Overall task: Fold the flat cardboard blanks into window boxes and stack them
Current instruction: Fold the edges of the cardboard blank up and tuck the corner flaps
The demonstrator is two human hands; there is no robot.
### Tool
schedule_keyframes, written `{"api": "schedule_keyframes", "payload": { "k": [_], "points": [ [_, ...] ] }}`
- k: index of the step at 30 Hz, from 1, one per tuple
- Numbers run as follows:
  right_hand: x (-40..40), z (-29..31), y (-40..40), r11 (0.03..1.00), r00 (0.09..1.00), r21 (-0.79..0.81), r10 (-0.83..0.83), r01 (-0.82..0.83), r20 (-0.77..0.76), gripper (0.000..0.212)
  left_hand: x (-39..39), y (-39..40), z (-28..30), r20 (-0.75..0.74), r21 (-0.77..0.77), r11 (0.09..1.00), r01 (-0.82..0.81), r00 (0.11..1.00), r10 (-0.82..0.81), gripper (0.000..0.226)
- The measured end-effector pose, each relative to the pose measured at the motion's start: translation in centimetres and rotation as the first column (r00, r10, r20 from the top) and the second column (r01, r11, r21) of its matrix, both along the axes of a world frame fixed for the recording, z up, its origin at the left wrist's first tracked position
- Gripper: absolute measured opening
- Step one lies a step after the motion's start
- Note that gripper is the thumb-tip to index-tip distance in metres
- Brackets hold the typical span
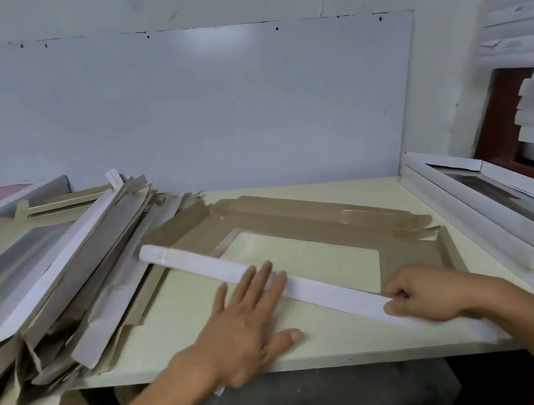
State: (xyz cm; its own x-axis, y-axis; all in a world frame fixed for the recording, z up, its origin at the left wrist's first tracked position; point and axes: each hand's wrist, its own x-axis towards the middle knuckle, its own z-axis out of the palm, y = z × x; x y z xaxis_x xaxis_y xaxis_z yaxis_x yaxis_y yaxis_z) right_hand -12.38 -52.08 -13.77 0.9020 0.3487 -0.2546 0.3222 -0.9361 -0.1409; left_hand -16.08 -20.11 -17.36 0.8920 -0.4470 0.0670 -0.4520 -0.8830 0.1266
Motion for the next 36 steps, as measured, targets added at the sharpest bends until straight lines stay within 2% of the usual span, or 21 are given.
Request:
{"api": "schedule_keyframes", "payload": {
  "k": [2, 4, 6, 9, 13, 15, 17, 19, 22, 23, 24, 26, 27, 28, 29, 31, 33, 35, 36],
  "points": [
    [0.3, 0.0, 2.2, 0.995, 0.996, 0.097, -0.018, 0.026, -0.083, 0.047, -1.9, -2.2, 0.6, 0.046, -0.047, 0.995, 0.087, 0.995, -0.085, 0.085],
    [0.7, -0.4, 4.6, 0.965, 0.981, 0.227, -0.092, 0.131, -0.173, 0.047, -3.7, -4.1, 1.2, 0.101, -0.052, 0.984, 0.172, 0.981, -0.166, 0.086],
    [1.2, -1.0, 7.0, 0.905, 0.952, 0.341, -0.173, 0.255, -0.253, 0.044, -5.2, -5.6, 1.4, 0.157, -0.043, 0.966, 0.253, 0.957, -0.244, 0.078],
    [1.9, -2.0, 10.5, 0.696, 0.854, 0.527, -0.254, 0.488, -0.454, 0.032, -6.4, -6.8, 0.3, 0.273, 0.055, 0.953, 0.297, 0.914, -0.3, 0.06],
    [2.7, -2.8, 14.7, 0.385, 0.726, 0.624, -0.232, 0.68, -0.647, 0.017, -6.3, -7.8, -0.9, 0.349, 0.158, 0.963, 0.221, 0.899, -0.263, 0.047],
    [3.2, -2.7, 16.3, 0.303, 0.694, 0.633, -0.168, 0.712, -0.7, 0.016, -6.0, -8.1, -1.2, 0.335, 0.216, 0.967, 0.134, 0.92, -0.202, 0.047],
    [4.0, -2.5, 16.9, 0.277, 0.674, 0.628, -0.111, 0.727, -0.731, 0.024, -5.4, -8.3, -1.7, 0.316, 0.209, 0.972, 0.105, 0.934, -0.169, 0.052],
    [4.7, -2.2, 16.6, 0.303, 0.669, 0.623, -0.067, 0.721, -0.741, 0.025, -4.7, -7.9, -1.9, 0.254, 0.191, 0.974, 0.123, 0.952, -0.17, 0.062],
    [5.4, -2.0, 14.6, 0.47, 0.753, 0.637, -0.097, 0.611, -0.651, 0.021, -3.3, -6.7, -1.7, 0.119, 0.237, 0.96, 0.149, 0.976, -0.181, 0.074],
    [5.6, -2.0, 13.6, 0.518, 0.793, 0.647, -0.11, 0.56, -0.599, 0.024, -2.9, -6.3, -1.7, 0.088, 0.23, 0.959, 0.169, 0.977, -0.193, 0.072],
    [5.9, -1.8, 12.3, 0.564, 0.833, 0.652, -0.128, 0.507, -0.538, 0.028, -2.7, -6.0, -1.9, 0.132, 0.241, 0.954, 0.179, 0.968, -0.215, 0.07],
    [6.8, -1.3, 9.2, 0.696, 0.923, 0.617, -0.19, 0.367, -0.335, 0.031, -2.6, -6.0, -2.7, 0.092, 0.279, 0.945, 0.172, 0.974, -0.205, 0.069],
    [7.4, -0.9, 7.2, 0.806, 0.964, 0.529, -0.207, 0.266, -0.168, 0.031, -2.8, -5.9, -2.7, 0.081, 0.28, 0.945, 0.17, 0.977, -0.199, 0.069],
    [7.9, -0.4, 5.0, 0.915, 0.983, 0.366, -0.184, 0.167, 0.012, 0.034, -3.0, -5.8, -2.7, 0.113, 0.25, 0.955, 0.16, 0.975, -0.192, 0.069],
    [8.3, 0.1, 2.9, 0.982, 0.979, 0.151, -0.135, 0.112, 0.155, 0.04, -3.1, -5.6, -2.7, 0.15, 0.233, 0.959, 0.158, 0.969, -0.196, 0.069],
    [8.5, 0.9, -1.4, 0.971, 0.965, -0.212, -0.051, 0.109, 0.259, 0.056, -2.7, -5.0, -3.1, 0.199, 0.194, 0.966, 0.17, 0.958, -0.209, 0.067],
    [7.9, 1.1, -4.7, 0.89, 0.963, -0.452, 0.062, 0.067, 0.263, 0.077, -2.2, -4.0, -3.1, 0.185, 0.13, 0.972, 0.195, 0.958, -0.217, 0.065],
    [7.2, 0.6, -6.8, 0.852, 0.953, -0.523, 0.146, 0.015, 0.265, 0.09, -1.9, -2.9, -2.9, 0.159, 0.071, 0.976, 0.206, 0.964, -0.215, 0.062],
    [6.8, 0.3, -7.2, 0.857, 0.947, -0.516, 0.173, -0.009, 0.271, 0.089, -1.7, -2.4, -2.8, 0.157, 0.069, 0.977, 0.202, 0.965, -0.211, 0.063]
  ]
}}
